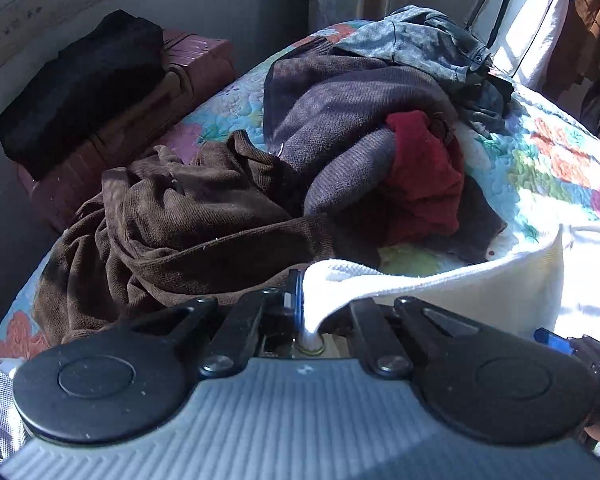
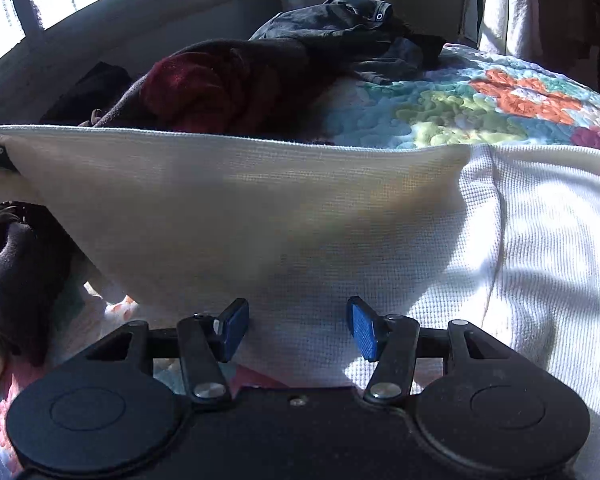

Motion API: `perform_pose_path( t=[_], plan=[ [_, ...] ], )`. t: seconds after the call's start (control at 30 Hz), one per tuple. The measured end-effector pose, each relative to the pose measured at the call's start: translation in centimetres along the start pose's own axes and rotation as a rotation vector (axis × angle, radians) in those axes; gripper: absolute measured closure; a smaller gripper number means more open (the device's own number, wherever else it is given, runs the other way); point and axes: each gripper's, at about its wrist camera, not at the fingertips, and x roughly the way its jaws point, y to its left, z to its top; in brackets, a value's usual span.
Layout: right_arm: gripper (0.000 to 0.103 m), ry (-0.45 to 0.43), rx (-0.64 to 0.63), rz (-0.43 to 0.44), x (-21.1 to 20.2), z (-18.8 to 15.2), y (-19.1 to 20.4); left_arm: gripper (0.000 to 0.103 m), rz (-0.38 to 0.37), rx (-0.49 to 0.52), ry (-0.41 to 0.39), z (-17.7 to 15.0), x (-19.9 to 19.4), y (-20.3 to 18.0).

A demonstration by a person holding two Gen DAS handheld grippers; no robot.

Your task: Fold clothes

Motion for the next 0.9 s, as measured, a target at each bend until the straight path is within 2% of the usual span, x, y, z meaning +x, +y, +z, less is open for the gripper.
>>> perform_pose_path(
  t=[0.1,0.2,0.3,0.37,0.47,0.57,0.63,0.67,0.7,0.77,0.87,0.9],
  plan=[
    [0.041,-0.004,0.012,-0.005,0.7,0.6,0.0,0.099,0.052,0.044,-0.006,1.0,1.3,-0.3],
    [0.036,-0.004,-0.012,-0.029,1.8,1.4,0.6,0.097,0.139,0.124,-0.042,2.0,3.5,-1.4],
    [0.032,-0.014,-0.045,-0.068,3.2,2.2,1.4,0.09,0.165,0.166,-0.042,2.6,6.3,-1.8],
    [0.032,-0.032,-0.052,-0.096,3.6,2.9,2.1,0.09,0.136,0.115,-0.027,3.2,8.0,-1.0],
    [0.032,-0.047,-0.07,-0.081,4.6,4.1,2.9,0.085,0.07,0.032,-0.012,3.9,9.7,0.9],
    [0.027,-0.024,-0.062,-0.096,5.9,4.7,3.2,0.082,-0.016,-0.013,0.005,4.3,9.9,2.7],
    [0.027,-0.028,-0.068,-0.122,5.8,4.8,4.0,0.081,-0.08,-0.054,0.014,4.4,8.8,3.9],
    [0.027,-0.044,-0.073,-0.124,5.3,4.8,4.5,0.076,-0.117,-0.076,0.018,4.4,8.0,4.6],
    [0.027,-0.081,-0.09,-0.097,4.3,4.8,5.3,0.069,-0.142,-0.082,0.015,4.3,7.3,4.9],
    [0.028,-0.159,-0.137,-0.011,2.4,4.9,7.5,0.063,-0.169,-0.064,0.004,4.3,6.2,5.2],
    [0.034,-0.238,-0.248,0.161,1.4,5.4,11.6,0.063,-0.158,0.009,-0.013,4.0,5.1,4.9],
    [0.037,-0.247,-0.289,0.182,1.7,5.5,12.9,0.062,-0.155,0.02,-0.022,3.9,4.8,4.9]
  ],
)
